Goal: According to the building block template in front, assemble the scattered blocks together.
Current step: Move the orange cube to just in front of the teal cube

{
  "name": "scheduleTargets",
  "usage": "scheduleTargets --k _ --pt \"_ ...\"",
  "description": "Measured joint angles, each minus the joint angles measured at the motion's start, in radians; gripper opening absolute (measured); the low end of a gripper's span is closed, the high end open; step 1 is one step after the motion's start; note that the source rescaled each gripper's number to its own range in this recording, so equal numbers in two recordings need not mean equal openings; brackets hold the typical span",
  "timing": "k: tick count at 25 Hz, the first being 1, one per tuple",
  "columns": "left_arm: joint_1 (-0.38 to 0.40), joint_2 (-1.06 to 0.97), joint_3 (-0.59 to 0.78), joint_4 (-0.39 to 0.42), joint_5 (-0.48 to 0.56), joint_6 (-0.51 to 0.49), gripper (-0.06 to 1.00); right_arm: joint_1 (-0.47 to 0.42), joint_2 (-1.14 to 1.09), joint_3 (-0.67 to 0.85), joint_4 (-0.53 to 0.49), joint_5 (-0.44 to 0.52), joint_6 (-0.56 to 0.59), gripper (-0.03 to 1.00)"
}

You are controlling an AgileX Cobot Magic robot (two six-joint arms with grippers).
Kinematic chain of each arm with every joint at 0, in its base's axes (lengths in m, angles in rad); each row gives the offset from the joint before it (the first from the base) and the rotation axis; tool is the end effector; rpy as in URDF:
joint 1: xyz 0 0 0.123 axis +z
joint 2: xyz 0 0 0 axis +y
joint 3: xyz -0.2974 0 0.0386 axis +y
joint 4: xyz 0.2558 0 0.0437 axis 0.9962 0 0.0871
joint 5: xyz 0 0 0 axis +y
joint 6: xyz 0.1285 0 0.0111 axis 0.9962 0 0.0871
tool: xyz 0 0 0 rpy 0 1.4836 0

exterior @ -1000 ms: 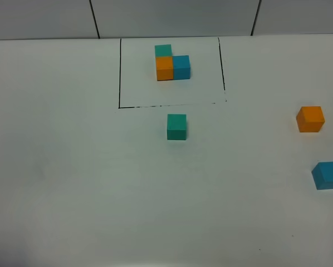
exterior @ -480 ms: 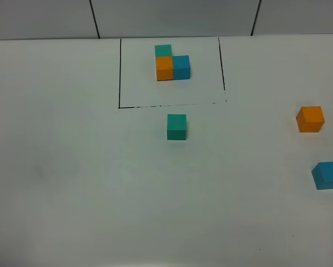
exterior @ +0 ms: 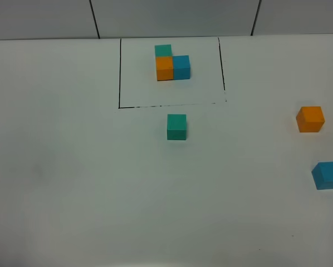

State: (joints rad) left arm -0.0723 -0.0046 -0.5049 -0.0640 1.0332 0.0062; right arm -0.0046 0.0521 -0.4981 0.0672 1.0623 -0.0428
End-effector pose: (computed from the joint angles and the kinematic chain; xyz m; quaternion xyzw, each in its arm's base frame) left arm 0.0206 -0.0086 0.2687 0.0340 0.8423 -0.0497 0.5356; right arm 0.0281 0.0074 0.2618 -0.0170 0.8667 0.0218 0.4980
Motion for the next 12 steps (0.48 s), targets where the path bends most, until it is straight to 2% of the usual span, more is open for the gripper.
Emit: scheduleTargets --k 5,12 --pt "0.009 0.000 0.000 0.000 0.000 0.002 0.71 0.000 0.000 0.000 0.000 0.000 0.000 0.64" --pt "0.061 0.000 0.000 0.001 0.000 0.001 0.71 0.000 0.000 0.000 0.000 0.000 0.000 0.64"
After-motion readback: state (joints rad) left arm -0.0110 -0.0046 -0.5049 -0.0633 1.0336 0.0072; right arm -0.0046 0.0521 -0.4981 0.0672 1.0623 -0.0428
